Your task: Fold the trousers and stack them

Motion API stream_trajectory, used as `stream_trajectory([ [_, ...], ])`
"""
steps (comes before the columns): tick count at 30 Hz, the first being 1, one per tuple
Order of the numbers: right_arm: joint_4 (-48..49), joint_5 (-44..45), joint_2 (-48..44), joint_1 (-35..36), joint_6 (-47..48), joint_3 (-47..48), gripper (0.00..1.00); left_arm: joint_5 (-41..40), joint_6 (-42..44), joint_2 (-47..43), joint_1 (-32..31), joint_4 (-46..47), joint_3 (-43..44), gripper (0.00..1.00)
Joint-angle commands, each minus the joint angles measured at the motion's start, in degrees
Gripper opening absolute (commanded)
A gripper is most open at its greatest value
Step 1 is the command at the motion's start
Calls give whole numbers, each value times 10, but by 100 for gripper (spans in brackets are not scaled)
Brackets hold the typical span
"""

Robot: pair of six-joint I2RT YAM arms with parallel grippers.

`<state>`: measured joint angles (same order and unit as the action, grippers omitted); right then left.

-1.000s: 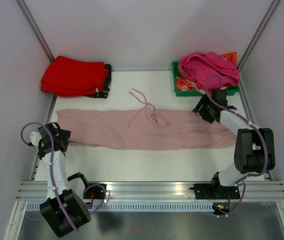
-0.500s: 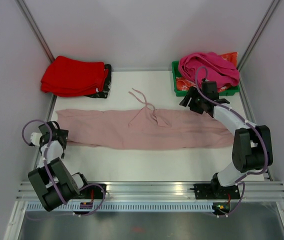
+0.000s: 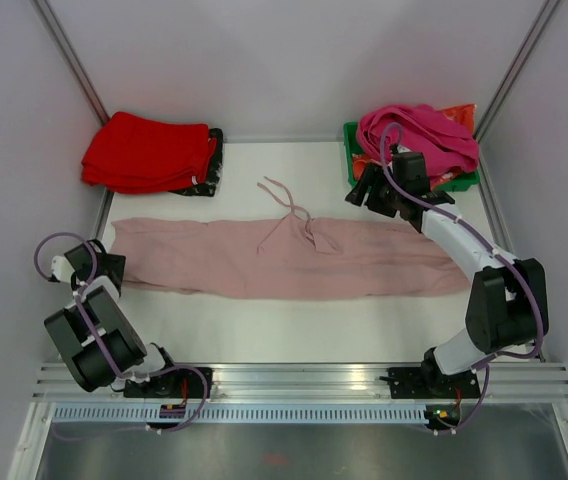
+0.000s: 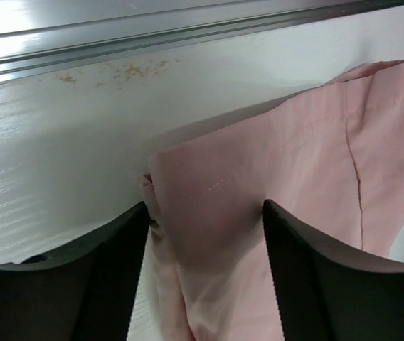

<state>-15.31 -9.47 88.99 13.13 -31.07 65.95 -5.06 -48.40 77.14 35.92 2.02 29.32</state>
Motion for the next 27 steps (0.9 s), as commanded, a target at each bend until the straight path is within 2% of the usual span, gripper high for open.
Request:
stream_trajectory([
  [1, 3, -19, -20, 25, -1, 25, 75, 48, 29, 35, 1, 22, -3, 68],
  [5, 20, -27, -18, 65, 6, 29, 76, 65, 38, 43, 1, 30, -3, 52],
  [7, 27, -31, -15, 90, 9, 30, 76, 62, 43, 38, 1, 26, -1, 34],
  [8, 37, -36, -12, 99, 15, 32, 76, 59, 52, 29, 1, 13, 8, 14],
  [9, 40, -41, -8, 108, 17, 34, 76, 54, 55, 23, 1, -1, 17, 3],
  [11, 49, -51, 5, 138, 22, 45, 76, 26, 75, -5, 1, -43, 33, 2],
  [16, 71, -59, 52, 210, 16, 74, 75, 15, 127, -111, 1, -56, 54, 2],
  [17, 86, -62, 58, 222, 14, 79, 75, 18, 148, -147, 1, -49, 59, 2],
  [20, 120, -60, 93, 273, 7, 91, 73, 82, 205, -154, 1, -59, 109, 2],
  [23, 145, -54, 147, 317, 8, 107, 63, 155, 226, -161, 1, -45, 129, 2],
  [27, 182, -39, 212, 352, -6, 123, 38, 285, 286, -164, -4, -1, 153, 2],
])
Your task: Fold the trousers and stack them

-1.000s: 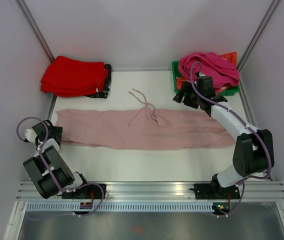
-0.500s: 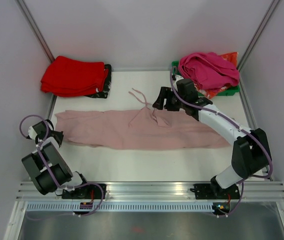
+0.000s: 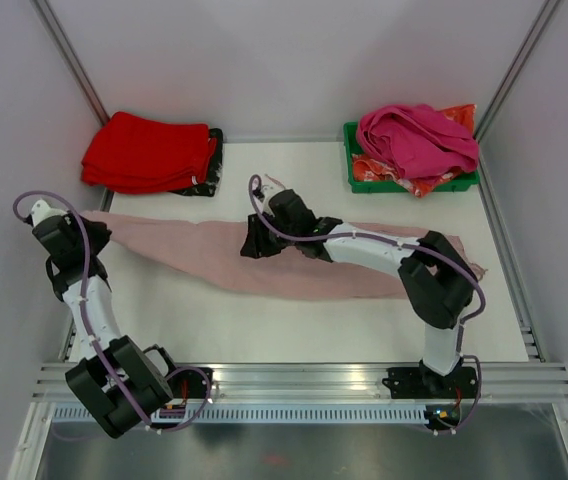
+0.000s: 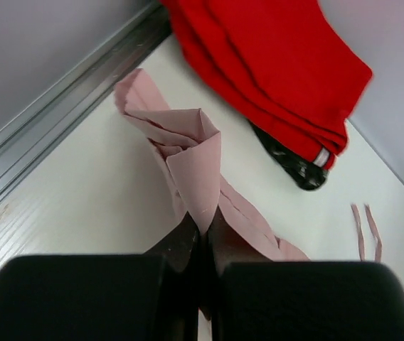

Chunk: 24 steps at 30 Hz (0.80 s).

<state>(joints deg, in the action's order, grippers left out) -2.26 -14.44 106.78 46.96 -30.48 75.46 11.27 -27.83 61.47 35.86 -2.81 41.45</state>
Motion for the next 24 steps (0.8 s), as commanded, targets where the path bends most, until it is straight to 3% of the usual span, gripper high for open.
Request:
stream_trajectory([
  [1, 62, 9, 60, 18, -16, 34, 36, 139, 101, -8, -8, 51, 36, 2],
  [3, 66, 8, 98, 34, -23, 59, 29, 199, 119, -11, -14, 74, 41, 2],
  [9, 103, 20, 194, 75, -57, 122, 27, 311, 138, -21, -37, 129, 23, 2],
  [14, 101, 32, 257, 85, -88, 189, 23, 360, 151, -36, -70, 129, 26, 2],
  [18, 88, 40, 266, 85, -97, 205, 22, 344, 204, -79, -133, 89, 33, 2],
  [22, 51, 58, 219, 66, -105, 194, 27, 343, 205, -117, -183, 65, 27, 2],
  [24, 40, 59, 165, 27, -123, 175, 39, 329, 199, -140, -201, 65, 18, 2],
])
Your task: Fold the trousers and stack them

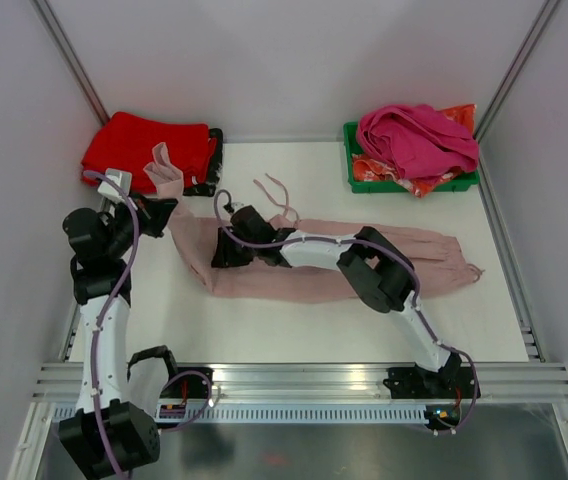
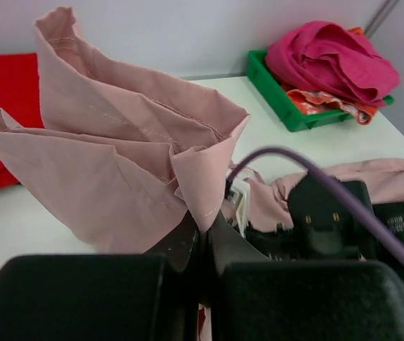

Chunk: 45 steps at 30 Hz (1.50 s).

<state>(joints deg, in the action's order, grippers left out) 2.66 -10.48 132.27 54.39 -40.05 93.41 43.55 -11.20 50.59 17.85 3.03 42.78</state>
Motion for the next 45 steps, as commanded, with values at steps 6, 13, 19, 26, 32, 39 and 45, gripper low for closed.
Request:
stream_trajectory([
  [6, -107, 1, -248, -186, -28, -57, 67, -78, 5, -37, -133, 12, -8, 2],
  [13, -215, 47, -408, -288, 1, -149, 82, -306, -16, 26, -409, 56, -39, 2],
  [19, -251, 45, -523, -337, -14, -254, 94, -429, -36, 102, -548, 106, -36, 2],
  [26, -221, -16, -616, -360, -119, -359, 96, -537, -98, 237, -628, 109, 23, 2],
  [32, -55, -69, -638, -346, -291, -484, 96, -577, -116, 253, -636, 110, 37, 2],
  [39, 8, -11, -522, -274, -326, -416, 98, -548, -96, 221, -644, 121, 16, 2],
  [45, 118, 9, -415, -254, -412, -406, 98, -551, -88, 187, -651, 140, -24, 2],
])
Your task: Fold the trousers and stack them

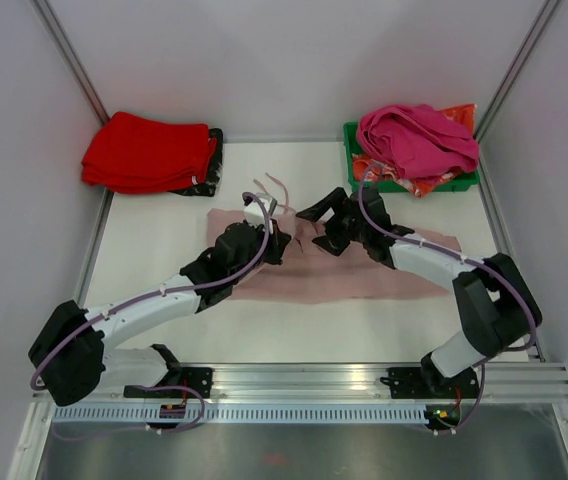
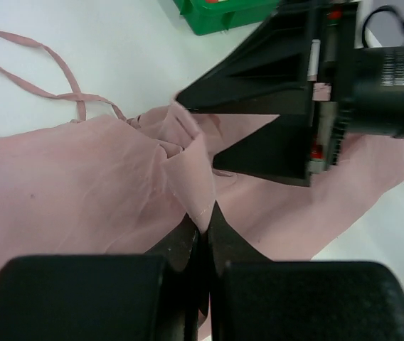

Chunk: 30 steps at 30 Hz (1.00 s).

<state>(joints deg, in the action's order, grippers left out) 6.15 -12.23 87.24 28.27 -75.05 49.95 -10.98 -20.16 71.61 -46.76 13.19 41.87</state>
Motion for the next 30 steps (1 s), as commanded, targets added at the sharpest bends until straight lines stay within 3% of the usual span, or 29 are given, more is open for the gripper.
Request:
stream_trajectory([
  [1, 76, 28, 62, 11, -60, 40, 98, -3, 3, -26, -5, 39, -16, 2],
  [9, 90, 52, 132, 19, -46, 104, 98, 26, 9, -27, -24, 64, -49, 2],
  [17, 61, 23, 175, 7, 19, 151, 95, 11, 13, 35, -49, 112, -65, 2],
  [20, 32, 5, 198, -3, 83, 194, 82, 6, 21, 55, -65, 122, -61, 2],
  [23, -56, -28, 238, -12, 187, 270, 62, 4, 22, 71, -69, 127, -56, 2],
  [24, -59, -45, 247, -15, 221, 277, 51, 3, 24, 77, -69, 125, -52, 2],
  [27, -75, -40, 230, -16, 261, 256, 31, 11, 25, 102, -69, 121, -45, 2],
  [30, -82, -24, 203, -21, 308, 229, 18, 13, 25, 129, -75, 126, -42, 2],
])
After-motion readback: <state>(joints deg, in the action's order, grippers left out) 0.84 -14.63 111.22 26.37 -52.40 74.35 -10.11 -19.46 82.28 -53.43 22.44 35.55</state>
